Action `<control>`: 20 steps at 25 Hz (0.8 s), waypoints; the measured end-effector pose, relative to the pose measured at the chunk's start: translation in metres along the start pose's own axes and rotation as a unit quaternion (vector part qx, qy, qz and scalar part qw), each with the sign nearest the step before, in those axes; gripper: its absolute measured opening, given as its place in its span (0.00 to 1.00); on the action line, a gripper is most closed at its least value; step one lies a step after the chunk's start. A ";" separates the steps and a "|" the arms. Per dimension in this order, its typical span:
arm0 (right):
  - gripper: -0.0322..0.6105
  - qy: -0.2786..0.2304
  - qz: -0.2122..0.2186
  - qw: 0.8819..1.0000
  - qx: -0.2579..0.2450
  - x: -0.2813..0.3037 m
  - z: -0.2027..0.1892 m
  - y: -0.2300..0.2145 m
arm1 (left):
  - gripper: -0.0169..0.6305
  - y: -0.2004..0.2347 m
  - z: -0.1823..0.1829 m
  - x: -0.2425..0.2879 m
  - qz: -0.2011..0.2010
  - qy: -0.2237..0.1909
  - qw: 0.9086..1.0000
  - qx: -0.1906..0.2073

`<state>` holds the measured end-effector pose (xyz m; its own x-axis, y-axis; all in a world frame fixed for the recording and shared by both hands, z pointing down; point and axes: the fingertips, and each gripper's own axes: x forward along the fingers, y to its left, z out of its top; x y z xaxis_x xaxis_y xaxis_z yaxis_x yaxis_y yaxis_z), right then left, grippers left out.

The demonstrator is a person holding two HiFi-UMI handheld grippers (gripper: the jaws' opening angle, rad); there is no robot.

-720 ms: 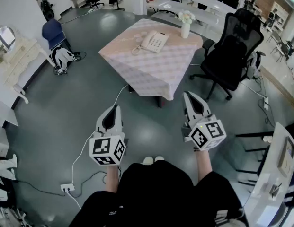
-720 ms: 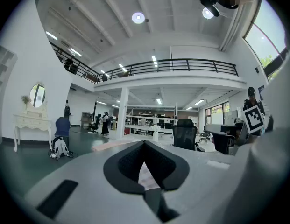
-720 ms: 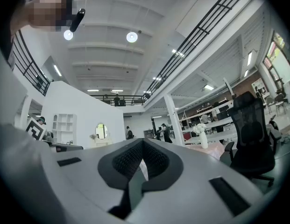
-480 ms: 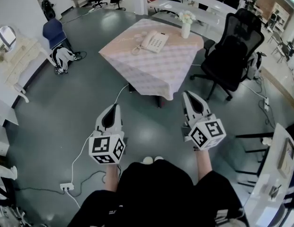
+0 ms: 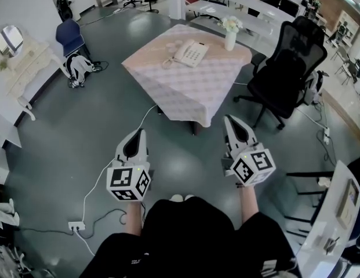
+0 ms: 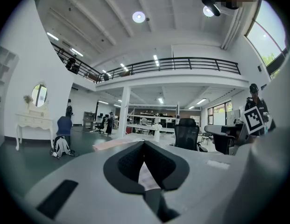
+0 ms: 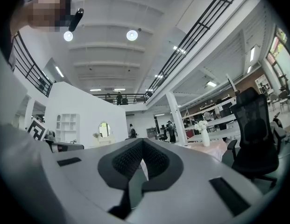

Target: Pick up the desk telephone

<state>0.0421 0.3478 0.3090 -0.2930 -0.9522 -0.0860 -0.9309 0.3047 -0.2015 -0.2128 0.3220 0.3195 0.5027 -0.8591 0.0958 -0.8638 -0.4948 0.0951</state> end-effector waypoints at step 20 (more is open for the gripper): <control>0.04 0.022 0.019 0.999 0.028 0.049 -0.019 -0.038 | 0.02 0.006 -0.012 0.040 0.028 0.027 0.999 -0.016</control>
<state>0.0593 0.2894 0.3314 -0.3391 -0.9393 -0.0527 -0.9052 0.3410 -0.2535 -0.1975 0.2861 0.3362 0.4559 -0.8765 0.1548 -0.8893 -0.4414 0.1196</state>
